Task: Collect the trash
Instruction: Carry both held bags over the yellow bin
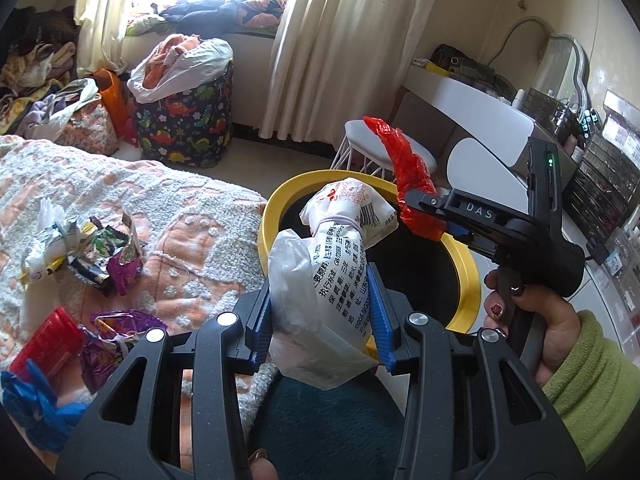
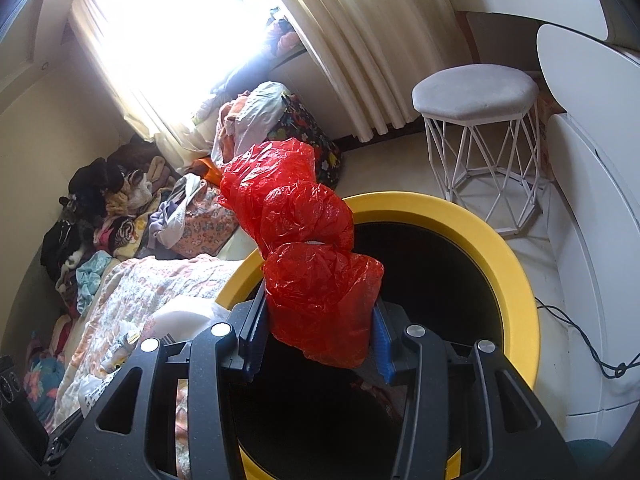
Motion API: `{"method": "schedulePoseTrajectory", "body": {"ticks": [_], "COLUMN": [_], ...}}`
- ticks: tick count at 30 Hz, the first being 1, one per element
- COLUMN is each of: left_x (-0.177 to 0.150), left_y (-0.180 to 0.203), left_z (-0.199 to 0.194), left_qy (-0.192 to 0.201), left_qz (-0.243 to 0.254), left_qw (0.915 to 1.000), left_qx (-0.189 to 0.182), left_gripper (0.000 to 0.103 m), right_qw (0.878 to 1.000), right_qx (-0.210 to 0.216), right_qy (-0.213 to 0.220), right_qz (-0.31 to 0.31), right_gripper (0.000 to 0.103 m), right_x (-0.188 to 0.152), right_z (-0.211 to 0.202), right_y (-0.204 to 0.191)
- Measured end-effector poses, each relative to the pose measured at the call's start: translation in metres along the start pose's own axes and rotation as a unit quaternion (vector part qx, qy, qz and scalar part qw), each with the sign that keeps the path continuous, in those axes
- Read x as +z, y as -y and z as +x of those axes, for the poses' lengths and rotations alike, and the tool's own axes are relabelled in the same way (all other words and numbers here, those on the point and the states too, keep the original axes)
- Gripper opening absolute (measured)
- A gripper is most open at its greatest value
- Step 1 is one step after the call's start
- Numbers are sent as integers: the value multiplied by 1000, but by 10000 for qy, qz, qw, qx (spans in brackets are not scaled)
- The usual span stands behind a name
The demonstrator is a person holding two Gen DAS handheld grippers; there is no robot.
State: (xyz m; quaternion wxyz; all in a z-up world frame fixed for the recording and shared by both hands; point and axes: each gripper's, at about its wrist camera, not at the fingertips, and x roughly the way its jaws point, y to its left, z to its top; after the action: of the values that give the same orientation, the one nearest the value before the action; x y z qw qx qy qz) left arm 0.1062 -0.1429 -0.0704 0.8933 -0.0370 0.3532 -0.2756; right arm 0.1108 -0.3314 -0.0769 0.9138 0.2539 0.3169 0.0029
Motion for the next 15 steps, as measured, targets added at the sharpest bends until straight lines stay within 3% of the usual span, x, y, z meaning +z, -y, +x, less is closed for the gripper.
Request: {"method": "schedulePoseTrajectory", "body": {"ticks": [15], "left_x": [4], "left_y": [15], "left_z": [28], "left_qy": [-195], "left_qz": [268], "left_qw": [9994], "left_qx": [44], "left_gripper": [34], "right_qw": [9998], "right_qx": [-107], "right_qy": [-88], "right_qz": [174], "right_gripper": [43], "right_x": [-1], "right_z": [5], "right_y": [10]}}
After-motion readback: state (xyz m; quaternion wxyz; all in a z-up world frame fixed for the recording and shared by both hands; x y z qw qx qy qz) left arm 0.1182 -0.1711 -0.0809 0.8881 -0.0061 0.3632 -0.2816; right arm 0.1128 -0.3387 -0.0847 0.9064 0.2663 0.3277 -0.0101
